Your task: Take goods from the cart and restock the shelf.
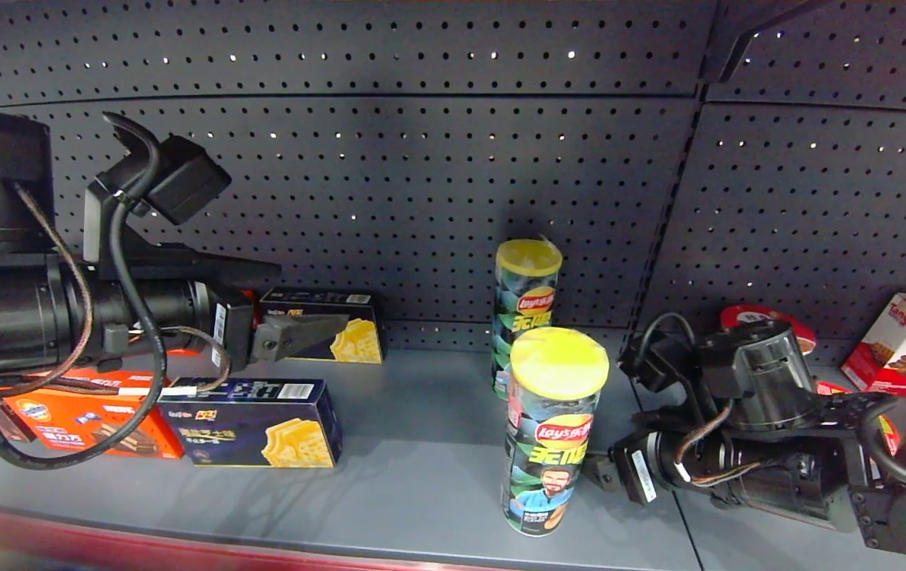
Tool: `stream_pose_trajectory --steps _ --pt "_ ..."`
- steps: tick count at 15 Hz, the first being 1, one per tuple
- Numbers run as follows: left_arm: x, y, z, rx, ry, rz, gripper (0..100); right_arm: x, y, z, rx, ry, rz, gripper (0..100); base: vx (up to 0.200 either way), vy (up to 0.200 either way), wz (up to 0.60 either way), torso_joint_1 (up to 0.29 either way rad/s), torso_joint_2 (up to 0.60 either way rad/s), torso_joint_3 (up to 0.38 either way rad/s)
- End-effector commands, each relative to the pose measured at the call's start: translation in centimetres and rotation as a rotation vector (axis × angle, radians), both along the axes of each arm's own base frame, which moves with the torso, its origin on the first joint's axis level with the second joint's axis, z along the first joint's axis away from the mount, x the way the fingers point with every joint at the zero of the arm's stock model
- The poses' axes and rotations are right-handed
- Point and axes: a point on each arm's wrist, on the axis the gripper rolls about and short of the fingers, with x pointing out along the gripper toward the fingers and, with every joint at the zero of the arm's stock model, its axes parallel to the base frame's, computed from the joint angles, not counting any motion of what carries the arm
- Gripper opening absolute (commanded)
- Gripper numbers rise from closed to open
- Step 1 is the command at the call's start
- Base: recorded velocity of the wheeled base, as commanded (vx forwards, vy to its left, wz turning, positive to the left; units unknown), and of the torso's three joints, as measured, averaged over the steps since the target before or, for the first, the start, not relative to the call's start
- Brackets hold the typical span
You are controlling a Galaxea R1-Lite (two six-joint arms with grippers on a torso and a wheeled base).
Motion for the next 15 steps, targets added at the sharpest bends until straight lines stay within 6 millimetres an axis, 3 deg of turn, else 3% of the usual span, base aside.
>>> stream_pose_trajectory --steps 1,15 --pt "0.04 -0.02 -0.05 0.000 0.002 0.000 100 0.02 0.13 -0.05 -0.001 0.001 0.004 100 0.000 0.000 0.00 0.000 0.00 0.000" --pt "0.04 -0.02 -0.09 0.002 0.002 -0.001 100 0.45 1.03 -0.43 -0.008 0.008 0.018 100 0.000 0.000 0.00 0.000 0.00 0.000"
